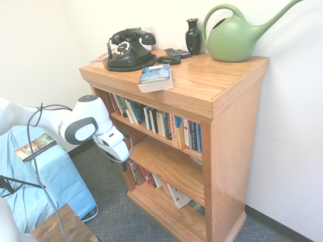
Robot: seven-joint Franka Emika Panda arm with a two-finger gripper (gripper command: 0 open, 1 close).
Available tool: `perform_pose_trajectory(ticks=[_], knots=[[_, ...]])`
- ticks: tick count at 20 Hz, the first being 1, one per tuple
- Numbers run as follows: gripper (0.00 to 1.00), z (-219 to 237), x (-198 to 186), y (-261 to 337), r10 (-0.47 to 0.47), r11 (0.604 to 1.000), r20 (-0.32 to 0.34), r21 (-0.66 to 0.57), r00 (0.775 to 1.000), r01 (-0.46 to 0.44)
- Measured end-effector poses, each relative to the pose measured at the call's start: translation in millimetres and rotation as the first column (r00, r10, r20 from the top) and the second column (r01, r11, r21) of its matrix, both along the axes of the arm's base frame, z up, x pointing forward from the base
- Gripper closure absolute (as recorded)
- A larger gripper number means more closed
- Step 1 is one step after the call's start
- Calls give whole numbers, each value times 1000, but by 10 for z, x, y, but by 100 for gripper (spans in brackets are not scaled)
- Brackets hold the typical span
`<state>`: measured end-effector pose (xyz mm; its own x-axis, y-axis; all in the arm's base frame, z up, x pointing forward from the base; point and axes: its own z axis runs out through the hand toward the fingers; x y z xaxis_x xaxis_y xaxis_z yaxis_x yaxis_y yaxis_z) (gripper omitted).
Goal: Put the book on the shelf
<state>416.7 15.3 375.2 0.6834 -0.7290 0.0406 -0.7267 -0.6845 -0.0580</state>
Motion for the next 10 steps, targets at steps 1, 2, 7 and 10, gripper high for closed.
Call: perform_pose_trajectory(ticks=[1,2,7,10], knots=[[0,-3,2,0,0,1000,-1,-1,1000,0],[0,-14,14,-1,-5,1000,-4,-7,1000,5],[0,97,43,-133,-41,996,32,-80,999,44],[0,313,-67,-280,-67,984,85,-159,994,80]])
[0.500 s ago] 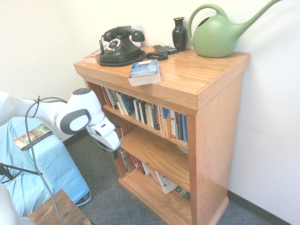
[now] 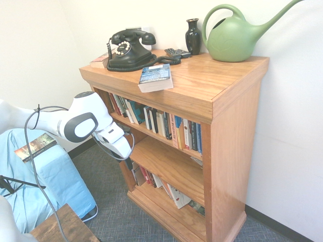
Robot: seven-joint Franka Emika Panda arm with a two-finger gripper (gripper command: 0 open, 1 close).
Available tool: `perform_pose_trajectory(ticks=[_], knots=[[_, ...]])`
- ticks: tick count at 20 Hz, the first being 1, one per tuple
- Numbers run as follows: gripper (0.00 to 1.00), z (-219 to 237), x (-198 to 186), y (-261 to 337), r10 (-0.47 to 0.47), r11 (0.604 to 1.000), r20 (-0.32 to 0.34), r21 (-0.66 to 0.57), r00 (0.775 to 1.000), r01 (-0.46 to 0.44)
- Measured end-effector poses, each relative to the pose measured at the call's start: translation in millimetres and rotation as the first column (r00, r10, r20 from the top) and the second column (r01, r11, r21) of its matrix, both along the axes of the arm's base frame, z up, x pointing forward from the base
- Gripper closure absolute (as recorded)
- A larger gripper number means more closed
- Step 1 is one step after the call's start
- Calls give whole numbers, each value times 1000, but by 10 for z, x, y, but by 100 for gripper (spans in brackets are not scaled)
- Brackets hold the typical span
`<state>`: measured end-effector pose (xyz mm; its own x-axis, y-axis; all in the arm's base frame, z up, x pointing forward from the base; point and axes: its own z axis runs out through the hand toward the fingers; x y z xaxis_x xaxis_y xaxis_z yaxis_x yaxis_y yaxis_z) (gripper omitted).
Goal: Put the book on the shelf
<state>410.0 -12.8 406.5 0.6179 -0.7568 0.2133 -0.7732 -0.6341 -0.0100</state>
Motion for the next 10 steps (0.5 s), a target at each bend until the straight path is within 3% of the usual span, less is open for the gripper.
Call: perform_pose_trajectory(ticks=[5,10], knots=[[0,636,-448,-374,-35,982,118,-183,992,57],[0,1451,-882,-611,-3,919,266,-380,964,108]])
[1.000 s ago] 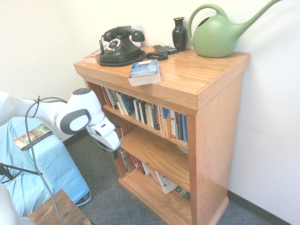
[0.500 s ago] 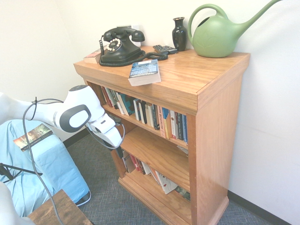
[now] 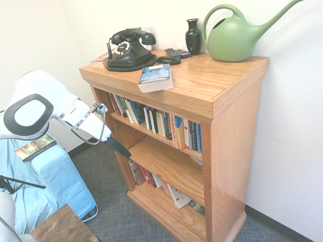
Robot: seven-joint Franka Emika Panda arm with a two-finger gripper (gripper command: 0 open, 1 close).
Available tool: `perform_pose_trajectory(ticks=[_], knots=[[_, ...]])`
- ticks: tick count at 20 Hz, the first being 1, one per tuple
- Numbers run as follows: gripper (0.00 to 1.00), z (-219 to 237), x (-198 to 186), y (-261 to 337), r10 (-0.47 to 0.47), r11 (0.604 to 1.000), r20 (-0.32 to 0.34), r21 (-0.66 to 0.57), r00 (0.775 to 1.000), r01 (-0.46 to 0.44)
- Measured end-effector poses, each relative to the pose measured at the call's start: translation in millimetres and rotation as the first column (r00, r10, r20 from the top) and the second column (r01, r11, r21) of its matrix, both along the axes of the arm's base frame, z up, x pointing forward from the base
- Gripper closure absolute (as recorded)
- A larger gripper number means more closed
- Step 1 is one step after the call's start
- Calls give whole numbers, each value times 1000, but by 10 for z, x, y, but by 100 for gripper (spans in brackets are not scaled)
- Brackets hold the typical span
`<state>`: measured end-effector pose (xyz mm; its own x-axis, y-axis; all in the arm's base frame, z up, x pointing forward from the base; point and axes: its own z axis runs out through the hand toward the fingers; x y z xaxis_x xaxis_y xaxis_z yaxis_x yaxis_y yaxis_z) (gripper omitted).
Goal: Put the book on the shelf
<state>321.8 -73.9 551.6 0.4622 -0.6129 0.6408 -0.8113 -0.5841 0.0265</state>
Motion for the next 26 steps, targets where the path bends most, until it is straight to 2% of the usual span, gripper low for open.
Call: perform_pose_trajectory(ticks=[3,7,15,23,26], knots=[[0,307,-62,-45,21,995,37,-95,999,-17],[0,523,81,-37,75,972,42,-225,996,-64],[0,1023,629,-40,149,878,-13,-458,989,-138],[0,871,831,199,211,802,-119,-547,970,-241],[0,834,886,291,235,755,-145,-596,961,-274]])
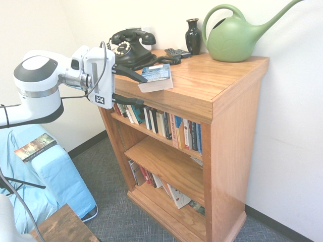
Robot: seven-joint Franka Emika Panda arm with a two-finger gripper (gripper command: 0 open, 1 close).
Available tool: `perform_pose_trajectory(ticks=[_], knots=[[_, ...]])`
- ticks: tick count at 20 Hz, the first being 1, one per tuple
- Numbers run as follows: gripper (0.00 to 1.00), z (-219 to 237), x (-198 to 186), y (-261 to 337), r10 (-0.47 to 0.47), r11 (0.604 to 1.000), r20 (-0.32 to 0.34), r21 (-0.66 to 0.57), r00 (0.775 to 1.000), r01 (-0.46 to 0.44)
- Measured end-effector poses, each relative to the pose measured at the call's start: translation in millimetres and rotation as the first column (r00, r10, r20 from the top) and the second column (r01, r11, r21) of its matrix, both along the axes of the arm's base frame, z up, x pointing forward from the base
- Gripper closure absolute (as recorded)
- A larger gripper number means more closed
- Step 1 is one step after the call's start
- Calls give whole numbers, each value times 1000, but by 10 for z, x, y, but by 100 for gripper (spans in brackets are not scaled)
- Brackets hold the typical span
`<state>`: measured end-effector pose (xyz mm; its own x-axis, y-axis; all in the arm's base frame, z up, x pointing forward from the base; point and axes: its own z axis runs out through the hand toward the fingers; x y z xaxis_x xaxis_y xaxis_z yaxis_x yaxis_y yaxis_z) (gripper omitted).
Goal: Put the book on the shelf
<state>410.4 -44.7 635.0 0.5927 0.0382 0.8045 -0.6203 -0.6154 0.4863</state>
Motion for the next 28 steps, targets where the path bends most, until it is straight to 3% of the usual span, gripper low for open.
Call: perform_pose_trajectory(ticks=[9,15,16,28], knots=[[0,-48,244,143,127,988,-8,-85,992,-127],[0,-122,408,43,154,981,-28,-111,988,-156],[100,-135,425,49,158,981,-30,-111,987,-161],[100,-124,448,-14,163,979,-28,-116,986,-165]])
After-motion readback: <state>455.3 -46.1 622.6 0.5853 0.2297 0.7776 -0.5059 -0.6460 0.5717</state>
